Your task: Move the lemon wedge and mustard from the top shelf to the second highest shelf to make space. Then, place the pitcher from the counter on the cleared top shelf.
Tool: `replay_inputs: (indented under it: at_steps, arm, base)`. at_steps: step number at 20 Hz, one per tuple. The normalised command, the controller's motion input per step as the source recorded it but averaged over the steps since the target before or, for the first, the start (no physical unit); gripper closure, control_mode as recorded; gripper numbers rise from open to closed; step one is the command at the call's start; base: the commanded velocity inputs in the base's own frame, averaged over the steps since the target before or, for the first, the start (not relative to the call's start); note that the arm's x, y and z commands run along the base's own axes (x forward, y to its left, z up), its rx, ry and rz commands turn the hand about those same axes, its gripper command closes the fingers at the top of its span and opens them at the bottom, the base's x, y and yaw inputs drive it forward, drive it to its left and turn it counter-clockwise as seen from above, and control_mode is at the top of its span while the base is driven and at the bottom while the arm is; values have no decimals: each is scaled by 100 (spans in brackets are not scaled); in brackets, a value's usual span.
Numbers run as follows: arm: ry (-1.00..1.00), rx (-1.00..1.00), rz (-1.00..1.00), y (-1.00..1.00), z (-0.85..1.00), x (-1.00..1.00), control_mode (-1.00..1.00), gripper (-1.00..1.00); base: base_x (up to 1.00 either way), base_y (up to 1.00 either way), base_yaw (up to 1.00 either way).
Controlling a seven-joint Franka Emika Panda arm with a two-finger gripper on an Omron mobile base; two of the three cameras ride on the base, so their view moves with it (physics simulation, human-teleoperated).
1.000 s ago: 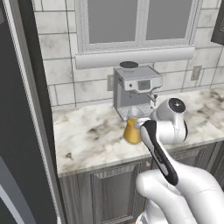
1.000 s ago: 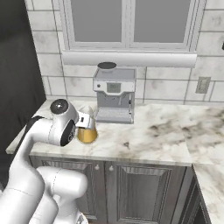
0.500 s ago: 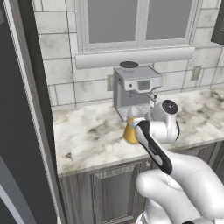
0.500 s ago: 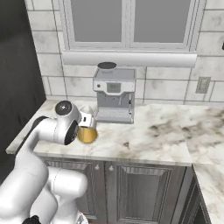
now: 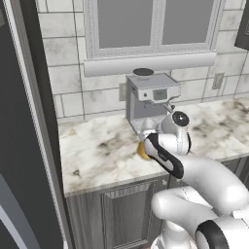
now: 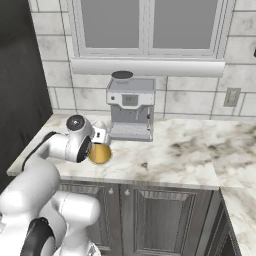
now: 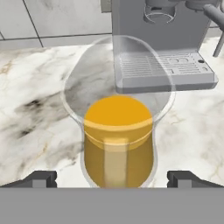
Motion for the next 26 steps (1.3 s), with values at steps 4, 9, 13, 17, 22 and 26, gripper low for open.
replay_inputs:
  at_steps: [4, 9, 13, 17, 22, 26]
  arm:
    - [0, 0, 0, 0, -22, 26, -100, -100]
    - [0, 0, 0, 0, -22, 24, -100, -100]
    - [0, 0, 0, 0, -20, 24, -100, -100]
    - [0, 0, 0, 0, -20, 24, -100, -100]
    - [0, 0, 0, 0, -24, 18, -100, 100]
    - [0, 0, 0, 0, -29, 0, -100, 100]
  base:
    - [0, 0, 0]
    - [0, 0, 0]
    - [0, 0, 0]
    - [0, 0, 0]
    - [0, 0, 0]
    - [0, 0, 0]
